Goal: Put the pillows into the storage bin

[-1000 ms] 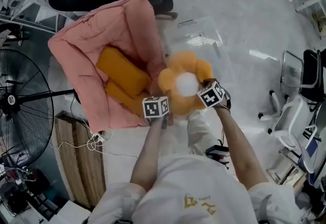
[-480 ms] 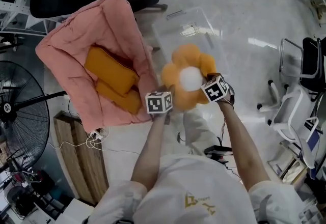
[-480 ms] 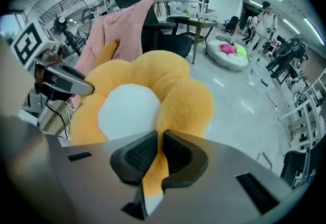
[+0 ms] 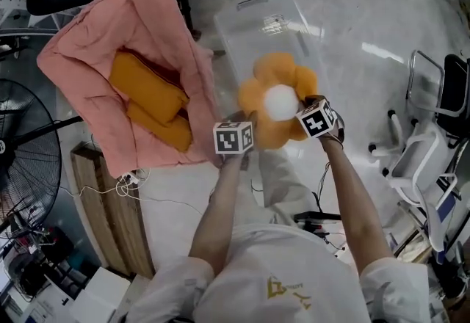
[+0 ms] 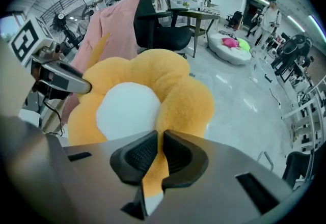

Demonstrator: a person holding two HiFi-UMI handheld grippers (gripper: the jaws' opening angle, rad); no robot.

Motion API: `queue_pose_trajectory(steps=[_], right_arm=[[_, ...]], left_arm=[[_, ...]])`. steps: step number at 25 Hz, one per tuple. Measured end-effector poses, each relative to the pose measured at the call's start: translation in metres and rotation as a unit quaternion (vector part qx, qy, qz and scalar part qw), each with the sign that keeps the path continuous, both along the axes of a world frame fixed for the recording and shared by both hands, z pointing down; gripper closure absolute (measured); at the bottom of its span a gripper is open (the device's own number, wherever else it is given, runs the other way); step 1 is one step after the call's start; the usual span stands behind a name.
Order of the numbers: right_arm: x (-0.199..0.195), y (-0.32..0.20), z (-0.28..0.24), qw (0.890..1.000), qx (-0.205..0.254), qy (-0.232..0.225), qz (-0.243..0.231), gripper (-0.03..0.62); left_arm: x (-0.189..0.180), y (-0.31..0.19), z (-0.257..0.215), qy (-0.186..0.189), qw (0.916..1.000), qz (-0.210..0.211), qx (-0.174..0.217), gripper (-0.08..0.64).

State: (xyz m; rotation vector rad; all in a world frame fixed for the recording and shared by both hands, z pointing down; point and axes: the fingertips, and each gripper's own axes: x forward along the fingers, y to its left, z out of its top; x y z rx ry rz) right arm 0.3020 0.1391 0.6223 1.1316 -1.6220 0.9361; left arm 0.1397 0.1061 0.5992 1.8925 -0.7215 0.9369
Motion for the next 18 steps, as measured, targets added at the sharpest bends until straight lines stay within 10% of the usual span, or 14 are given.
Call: queue_pose_trajectory(steps=[18], right_arm=[[0.040, -0.004, 0.105, 1.000, -0.020, -0.024, 0.002, 0.543]], left_arm=[[0.038, 0.002, 0.102, -0.005, 0.9993, -0.021, -0.030, 0.451]])
